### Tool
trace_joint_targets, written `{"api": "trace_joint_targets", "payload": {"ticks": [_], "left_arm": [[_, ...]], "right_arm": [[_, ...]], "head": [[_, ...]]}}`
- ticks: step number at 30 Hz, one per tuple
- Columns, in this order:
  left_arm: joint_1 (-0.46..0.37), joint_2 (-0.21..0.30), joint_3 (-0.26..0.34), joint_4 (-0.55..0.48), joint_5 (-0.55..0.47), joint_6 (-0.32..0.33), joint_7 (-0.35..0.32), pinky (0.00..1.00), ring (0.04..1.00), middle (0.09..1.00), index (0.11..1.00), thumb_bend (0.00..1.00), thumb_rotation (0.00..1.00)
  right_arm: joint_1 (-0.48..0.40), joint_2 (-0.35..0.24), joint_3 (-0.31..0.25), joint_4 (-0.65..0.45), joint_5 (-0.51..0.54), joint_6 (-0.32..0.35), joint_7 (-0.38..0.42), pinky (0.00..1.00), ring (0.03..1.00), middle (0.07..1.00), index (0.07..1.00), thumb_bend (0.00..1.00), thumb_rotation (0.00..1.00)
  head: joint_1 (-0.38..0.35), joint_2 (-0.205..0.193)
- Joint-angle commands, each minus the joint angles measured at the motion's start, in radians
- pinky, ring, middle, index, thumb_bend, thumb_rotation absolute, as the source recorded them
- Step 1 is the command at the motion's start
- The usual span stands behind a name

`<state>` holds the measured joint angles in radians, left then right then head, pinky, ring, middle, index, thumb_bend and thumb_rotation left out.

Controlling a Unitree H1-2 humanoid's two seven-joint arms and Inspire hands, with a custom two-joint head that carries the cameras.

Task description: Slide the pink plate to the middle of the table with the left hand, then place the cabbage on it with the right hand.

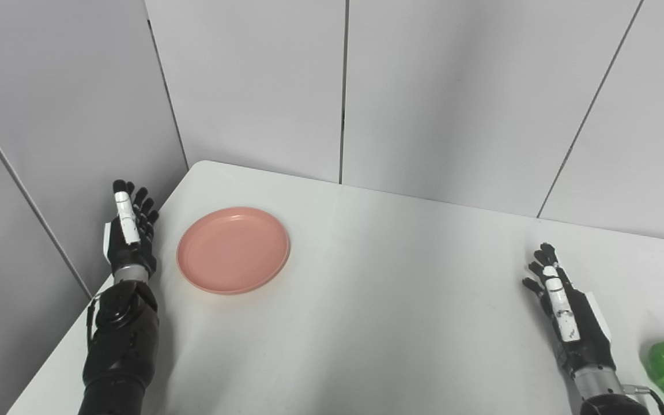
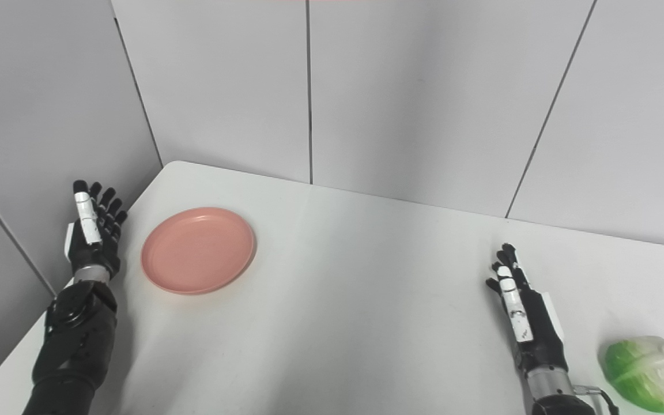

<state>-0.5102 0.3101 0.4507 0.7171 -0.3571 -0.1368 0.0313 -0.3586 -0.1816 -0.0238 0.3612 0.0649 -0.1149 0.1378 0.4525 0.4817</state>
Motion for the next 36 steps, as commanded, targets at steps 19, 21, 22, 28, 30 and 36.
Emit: {"api": "trace_joint_targets", "payload": {"ticks": [19,21,22,28,30,36], "left_arm": [[-0.013,-0.003,-0.105,0.044,-0.030,0.072,-0.175,1.00,0.985,0.990,0.987,0.87,1.00],[-0.012,-0.003,-0.120,0.041,-0.032,0.080,-0.196,1.00,0.988,0.995,0.992,0.86,1.00],[-0.010,-0.004,-0.128,0.036,-0.032,0.084,-0.205,1.00,0.987,0.994,0.993,0.86,1.00],[-0.005,-0.024,-0.172,-0.019,-0.017,0.136,-0.199,0.99,0.971,0.980,0.984,0.88,1.00],[-0.006,-0.024,-0.185,-0.018,-0.016,0.141,-0.210,0.99,0.974,0.982,0.986,0.89,1.00],[0.004,-0.048,-0.219,-0.075,-0.010,0.182,-0.204,1.00,0.985,0.991,0.996,0.90,1.00]], "right_arm": [[0.019,-0.004,-0.003,-0.043,-0.002,0.053,-0.003,0.97,0.966,0.984,0.995,0.19,1.00],[0.021,-0.005,-0.001,-0.046,-0.012,0.052,-0.009,0.96,0.960,0.981,0.991,0.19,1.00],[0.021,-0.004,-0.001,-0.042,-0.014,0.045,-0.012,0.95,0.954,0.976,0.987,0.19,1.00],[0.020,-0.003,0.002,-0.038,-0.023,0.050,-0.010,0.95,0.949,0.972,0.983,0.22,1.00],[0.020,-0.005,0.003,-0.040,-0.026,0.055,-0.008,0.96,0.954,0.977,0.990,0.22,1.00],[0.022,-0.001,0.003,-0.041,-0.040,0.048,-0.019,0.94,0.941,0.964,0.977,0.22,1.00]], "head": [[-0.017,0.011],[-0.021,0.012],[-0.021,0.012],[-0.030,0.011],[-0.032,0.010],[-0.037,0.011]]}}
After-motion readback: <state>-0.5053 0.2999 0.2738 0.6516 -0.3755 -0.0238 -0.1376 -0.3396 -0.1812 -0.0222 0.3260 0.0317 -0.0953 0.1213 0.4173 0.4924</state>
